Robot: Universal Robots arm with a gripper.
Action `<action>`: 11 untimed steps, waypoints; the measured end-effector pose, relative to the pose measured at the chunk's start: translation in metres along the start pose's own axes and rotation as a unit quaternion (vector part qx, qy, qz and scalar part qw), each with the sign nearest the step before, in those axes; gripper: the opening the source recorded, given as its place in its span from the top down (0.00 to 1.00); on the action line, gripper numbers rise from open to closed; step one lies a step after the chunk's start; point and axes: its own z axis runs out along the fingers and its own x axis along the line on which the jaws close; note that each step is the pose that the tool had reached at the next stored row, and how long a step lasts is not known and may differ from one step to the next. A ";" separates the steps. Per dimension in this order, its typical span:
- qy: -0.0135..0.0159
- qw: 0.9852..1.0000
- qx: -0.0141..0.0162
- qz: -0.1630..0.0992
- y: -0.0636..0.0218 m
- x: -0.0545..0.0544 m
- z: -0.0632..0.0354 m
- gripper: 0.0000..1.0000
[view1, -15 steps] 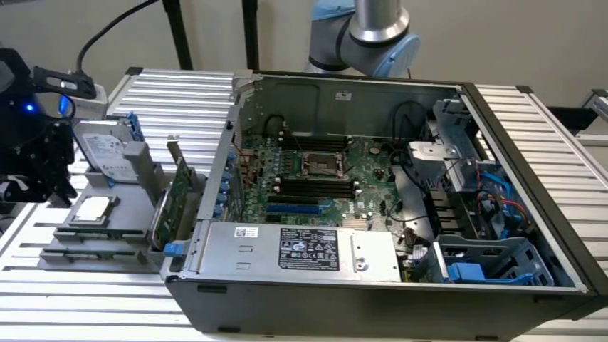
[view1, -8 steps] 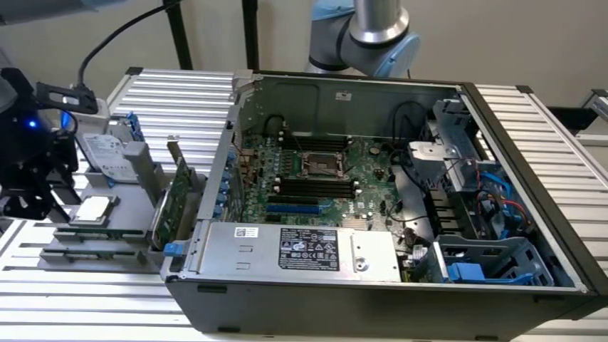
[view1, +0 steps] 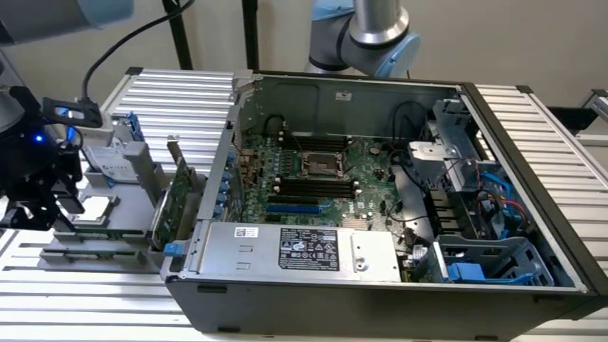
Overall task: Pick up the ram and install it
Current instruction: 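Pick up the ram and move it above insertion slot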
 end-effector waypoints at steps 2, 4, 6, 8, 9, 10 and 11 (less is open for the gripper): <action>0.000 1.000 0.000 0.000 -0.0010 0.000 0.0037 0.00; 0.000 1.000 0.000 0.000 -0.0018 0.000 0.0074 0.00; 0.000 1.000 0.000 0.000 -0.0026 0.000 0.0109 0.00; 0.000 1.000 0.000 0.000 -0.0031 0.000 0.0145 0.00; 0.000 1.000 0.000 0.000 -0.0033 0.000 0.0164 0.00; 0.000 1.000 0.000 0.000 -0.0035 0.001 0.0182 0.00; 0.000 1.000 0.000 0.000 -0.0037 0.001 0.0199 0.00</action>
